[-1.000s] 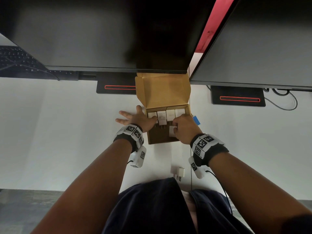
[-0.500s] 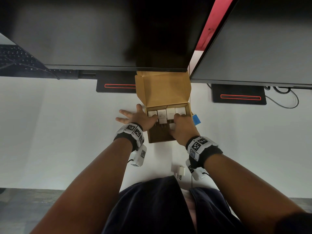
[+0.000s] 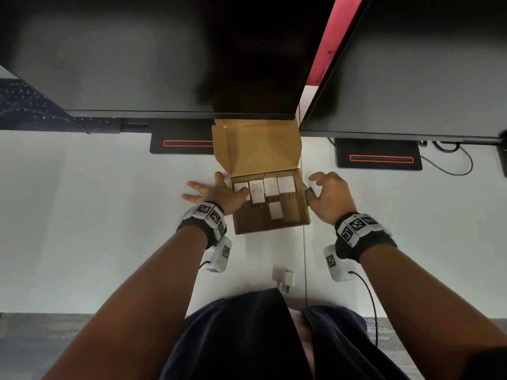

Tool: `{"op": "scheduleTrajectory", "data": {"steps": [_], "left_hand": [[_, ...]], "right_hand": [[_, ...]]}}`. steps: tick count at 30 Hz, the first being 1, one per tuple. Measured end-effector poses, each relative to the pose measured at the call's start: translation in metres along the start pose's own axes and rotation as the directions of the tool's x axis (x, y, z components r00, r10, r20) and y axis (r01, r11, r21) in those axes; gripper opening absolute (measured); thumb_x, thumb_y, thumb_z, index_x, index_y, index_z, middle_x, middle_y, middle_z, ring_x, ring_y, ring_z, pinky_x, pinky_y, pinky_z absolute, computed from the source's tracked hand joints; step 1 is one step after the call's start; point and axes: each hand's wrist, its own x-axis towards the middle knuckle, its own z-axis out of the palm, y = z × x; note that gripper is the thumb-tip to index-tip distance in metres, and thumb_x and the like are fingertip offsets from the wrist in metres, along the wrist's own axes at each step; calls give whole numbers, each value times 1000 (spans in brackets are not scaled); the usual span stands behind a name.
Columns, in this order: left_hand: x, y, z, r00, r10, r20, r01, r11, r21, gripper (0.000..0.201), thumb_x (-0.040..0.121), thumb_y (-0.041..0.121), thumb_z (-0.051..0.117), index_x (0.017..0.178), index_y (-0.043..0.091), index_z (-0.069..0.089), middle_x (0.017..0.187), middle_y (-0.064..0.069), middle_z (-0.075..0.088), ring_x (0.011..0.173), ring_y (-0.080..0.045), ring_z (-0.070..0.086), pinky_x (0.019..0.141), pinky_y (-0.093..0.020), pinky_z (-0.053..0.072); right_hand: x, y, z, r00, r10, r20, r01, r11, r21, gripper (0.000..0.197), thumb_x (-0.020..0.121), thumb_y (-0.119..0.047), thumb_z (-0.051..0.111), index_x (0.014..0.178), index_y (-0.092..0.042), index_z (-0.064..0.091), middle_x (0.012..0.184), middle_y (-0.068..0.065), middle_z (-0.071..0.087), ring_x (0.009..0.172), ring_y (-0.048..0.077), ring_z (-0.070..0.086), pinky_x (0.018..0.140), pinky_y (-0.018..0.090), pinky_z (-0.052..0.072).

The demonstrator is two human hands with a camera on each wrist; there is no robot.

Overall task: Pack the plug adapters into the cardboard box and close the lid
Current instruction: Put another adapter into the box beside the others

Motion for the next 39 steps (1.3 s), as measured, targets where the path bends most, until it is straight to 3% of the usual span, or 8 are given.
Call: {"op": "scheduleTrajectory", "data": {"steps": [6,9,12,16,19,23,27,39], "left_hand": [[0,0,0,1000,2,-3,-2,1000,12,86,87,67,52,158,32,17,165,-39,-15,151,-59,-20,120,-73,-3],[-2,1,-1,1000,-1,-3,1,1000,1,84,88,66,53,157,33,18,165,-37,-16,152,-58,-20,121,-72,-4],[-3,1,-1,1000,0,-11,0,1000,5,85,88,67,52,157,32,17,165,-37,-14,152,-59,-19,121,-73,-3],[-6,2,-2,1000,-2,-18,2,1000,1,87,88,67,51,159,31,15,165,-39,-15,151,-61,-19,121,-73,-2],[-8,3,-3,1000,6,-17,-6,1000,0,89,88,67,52,160,30,14,165,-39,-15,150,-60,-21,120,-73,-2],[-10,3,-4,1000,6,-16,-6,1000,-8,88,88,67,53,159,31,16,165,-38,-15,150,-60,-20,121,-73,-2],[-8,2,-3,1000,-2,-19,1,1000,-19,89,88,68,55,159,32,16,165,-37,-17,150,-61,-20,121,-73,-3],[0,1,2,1000,2,-28,-2,1000,1,90,86,69,53,159,32,16,165,-38,-15,151,-59,-20,120,-74,-4]], "right_hand": [[-6,9,17,985,-78,155,90,993,-74,33,85,-18,75,116,-19,63,110,12,60,92,31,64,78,31,50],[-9,10,15,997,-34,66,38,998,-48,34,83,-16,76,112,-19,59,106,12,61,89,30,63,76,33,52],[-14,5,5,991,20,-135,1,988,154,37,80,-18,80,102,-20,50,99,7,60,84,27,62,72,34,57],[-23,-16,-9,974,-82,-210,153,924,350,47,82,-24,82,114,-26,47,105,0,62,83,15,65,70,24,59],[-27,-27,-6,957,-275,-93,287,946,150,48,86,-26,78,127,-27,55,116,2,58,92,16,61,82,26,57],[-31,-31,6,932,-362,10,359,920,-156,31,88,-31,73,117,-23,67,108,5,63,97,27,60,88,39,53],[-32,-35,11,909,-415,41,395,825,-404,16,89,-31,67,103,-25,74,98,-2,70,100,27,49,81,41,43],[-36,-33,14,944,-304,124,328,847,-418,11,83,-26,73,91,-23,66,99,0,68,99,26,50,83,41,42]]}}
